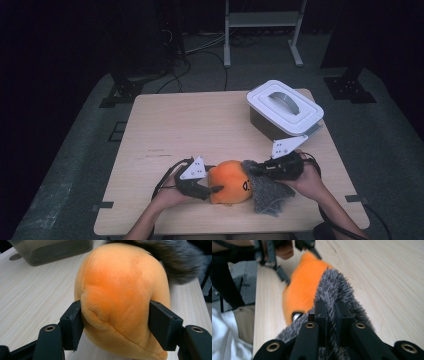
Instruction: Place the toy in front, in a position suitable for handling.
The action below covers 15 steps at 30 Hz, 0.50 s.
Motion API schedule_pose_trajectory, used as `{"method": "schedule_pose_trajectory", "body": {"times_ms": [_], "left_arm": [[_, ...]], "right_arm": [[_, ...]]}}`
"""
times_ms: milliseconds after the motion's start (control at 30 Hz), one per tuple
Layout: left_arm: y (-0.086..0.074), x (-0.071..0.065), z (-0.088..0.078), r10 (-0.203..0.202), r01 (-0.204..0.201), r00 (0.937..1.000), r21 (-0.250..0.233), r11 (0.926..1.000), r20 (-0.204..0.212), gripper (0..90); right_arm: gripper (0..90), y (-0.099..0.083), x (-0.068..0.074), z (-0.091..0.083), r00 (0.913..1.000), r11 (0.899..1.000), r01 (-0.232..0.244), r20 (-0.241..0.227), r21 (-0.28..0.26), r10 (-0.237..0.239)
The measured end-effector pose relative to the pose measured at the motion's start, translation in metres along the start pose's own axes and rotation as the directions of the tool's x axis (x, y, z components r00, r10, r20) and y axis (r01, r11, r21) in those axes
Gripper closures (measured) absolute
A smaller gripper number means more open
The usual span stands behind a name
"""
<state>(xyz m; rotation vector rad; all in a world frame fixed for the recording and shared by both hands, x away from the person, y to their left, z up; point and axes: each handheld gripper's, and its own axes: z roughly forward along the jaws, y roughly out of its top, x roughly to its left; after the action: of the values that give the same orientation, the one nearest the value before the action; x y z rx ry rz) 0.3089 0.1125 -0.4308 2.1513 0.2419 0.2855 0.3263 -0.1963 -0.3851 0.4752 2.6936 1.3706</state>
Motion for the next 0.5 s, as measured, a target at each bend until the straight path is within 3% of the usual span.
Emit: {"method": "schedule_pose_trajectory", "body": {"times_ms": [100,233,333,433,500], "left_arm": [[0.001,0.002,0.0,-0.017,0.017,0.9998,0.007,0.9998,0.011,29.3],[0.003,0.003,-0.002,-0.065,0.064,0.996,0.013,0.9978,0.061,22.5],[0.008,0.004,-0.002,-0.119,0.119,0.9874,-0.001,0.9929,0.104,18.8],[0.011,0.003,0.002,-0.15,0.15,0.9801,0.013,0.9886,0.129,18.5],[0.014,0.002,0.005,-0.155,0.152,0.9788,0.03,0.9879,0.134,19.0]], "right_arm": [[81.6,0.002,-0.005,0.012,0.9997,1.0,-0.013,-0.018,0.026,0.013],[81.7,-0.004,0.004,0.021,0.9996,0.999,0.003,-0.028,0.035,-0.002],[81.8,-0.008,0.012,0.019,0.9996,0.999,0.011,-0.027,0.04,-0.01],[81.8,-0.013,0.018,0.016,0.9993,0.999,0.024,-0.03,0.046,-0.023],[81.9,-0.016,0.023,0.016,0.9988,0.998,0.033,-0.038,0.046,-0.031]]}}
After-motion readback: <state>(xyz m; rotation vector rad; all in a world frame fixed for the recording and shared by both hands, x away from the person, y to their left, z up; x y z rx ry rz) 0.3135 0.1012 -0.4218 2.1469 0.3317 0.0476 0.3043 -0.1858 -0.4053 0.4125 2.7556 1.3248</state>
